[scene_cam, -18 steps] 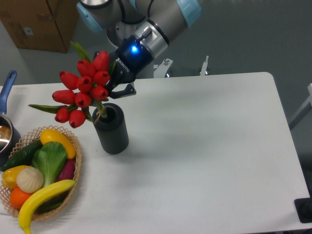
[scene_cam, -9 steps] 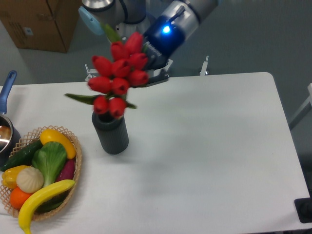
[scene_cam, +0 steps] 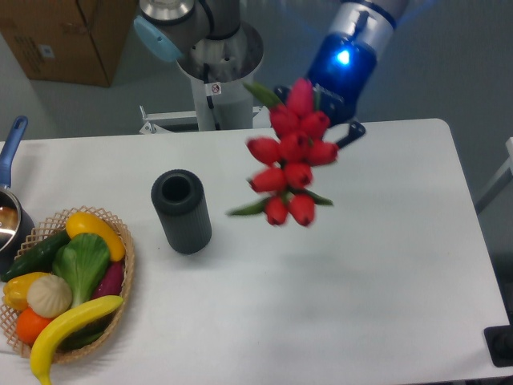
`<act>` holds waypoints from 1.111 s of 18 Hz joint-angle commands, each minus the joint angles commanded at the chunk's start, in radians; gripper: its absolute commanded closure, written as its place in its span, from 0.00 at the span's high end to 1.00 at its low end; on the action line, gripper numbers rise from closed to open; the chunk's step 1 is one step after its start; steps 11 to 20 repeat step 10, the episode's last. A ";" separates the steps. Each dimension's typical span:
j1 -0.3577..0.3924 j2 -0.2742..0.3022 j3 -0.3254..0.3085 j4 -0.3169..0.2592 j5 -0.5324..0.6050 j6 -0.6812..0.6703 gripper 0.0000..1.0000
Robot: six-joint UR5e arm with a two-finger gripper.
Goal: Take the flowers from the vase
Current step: 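Carry the tulip bunch away from the vase over the table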
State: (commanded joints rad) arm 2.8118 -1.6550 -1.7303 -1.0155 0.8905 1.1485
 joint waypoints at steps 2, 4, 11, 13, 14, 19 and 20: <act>-0.006 -0.028 0.005 -0.002 0.147 0.072 0.00; -0.020 -0.043 0.017 -0.003 0.232 0.111 0.01; -0.093 -0.095 0.048 -0.017 0.510 0.119 0.02; -0.093 -0.095 0.048 -0.017 0.510 0.119 0.02; -0.093 -0.095 0.048 -0.017 0.510 0.119 0.02; -0.093 -0.095 0.048 -0.017 0.510 0.119 0.02; -0.093 -0.095 0.048 -0.017 0.510 0.119 0.02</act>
